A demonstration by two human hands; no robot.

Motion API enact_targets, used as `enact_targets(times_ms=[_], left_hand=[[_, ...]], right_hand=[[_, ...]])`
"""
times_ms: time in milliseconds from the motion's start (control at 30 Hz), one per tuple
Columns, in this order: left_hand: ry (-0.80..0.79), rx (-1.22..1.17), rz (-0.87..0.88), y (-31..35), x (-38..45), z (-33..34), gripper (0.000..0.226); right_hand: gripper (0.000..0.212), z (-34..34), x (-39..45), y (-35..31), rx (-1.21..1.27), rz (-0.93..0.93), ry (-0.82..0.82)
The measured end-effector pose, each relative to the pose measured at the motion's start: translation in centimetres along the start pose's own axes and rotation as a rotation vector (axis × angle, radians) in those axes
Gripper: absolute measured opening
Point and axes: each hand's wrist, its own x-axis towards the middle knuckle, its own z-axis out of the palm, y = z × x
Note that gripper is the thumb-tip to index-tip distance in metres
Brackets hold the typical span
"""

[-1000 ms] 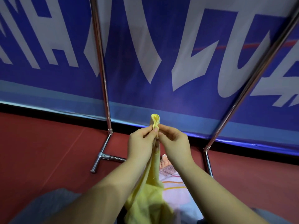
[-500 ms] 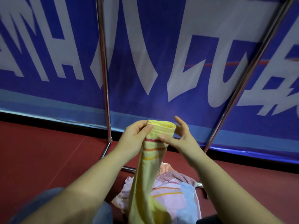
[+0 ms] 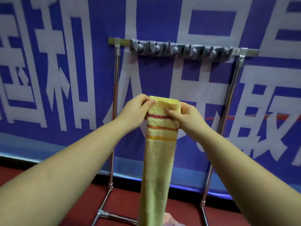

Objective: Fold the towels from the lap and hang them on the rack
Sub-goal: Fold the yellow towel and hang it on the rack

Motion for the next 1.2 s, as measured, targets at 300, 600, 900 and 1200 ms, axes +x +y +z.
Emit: enact_targets(times_ms=[300, 600, 900, 1200], left_hand=[[-0.099, -0.264, -0.022, 5.8, 0.9, -2.7, 0.049], [-0.267, -0.557, -0.319, -0.7, -4.5, 0.8, 0.049], [-0.472, -0.567, -0.505, -13.1, -12.3, 8.0, 0.015], [-0.438, -0.309, -0.509, -18.8, -12.9, 11.6, 0.019]], right_hand=[[0.018, -2.2, -0.3, -7.5, 0.218, 0.033, -0.128], [0.014, -0.1, -1.0, -3.4, 0.132, 0.129, -0.064], [0.014, 0.1, -3.3, 8.3, 0.16, 0.408, 0.102], [0.011, 1.1, -8.2, 21.4, 0.23, 0.79, 0.323]])
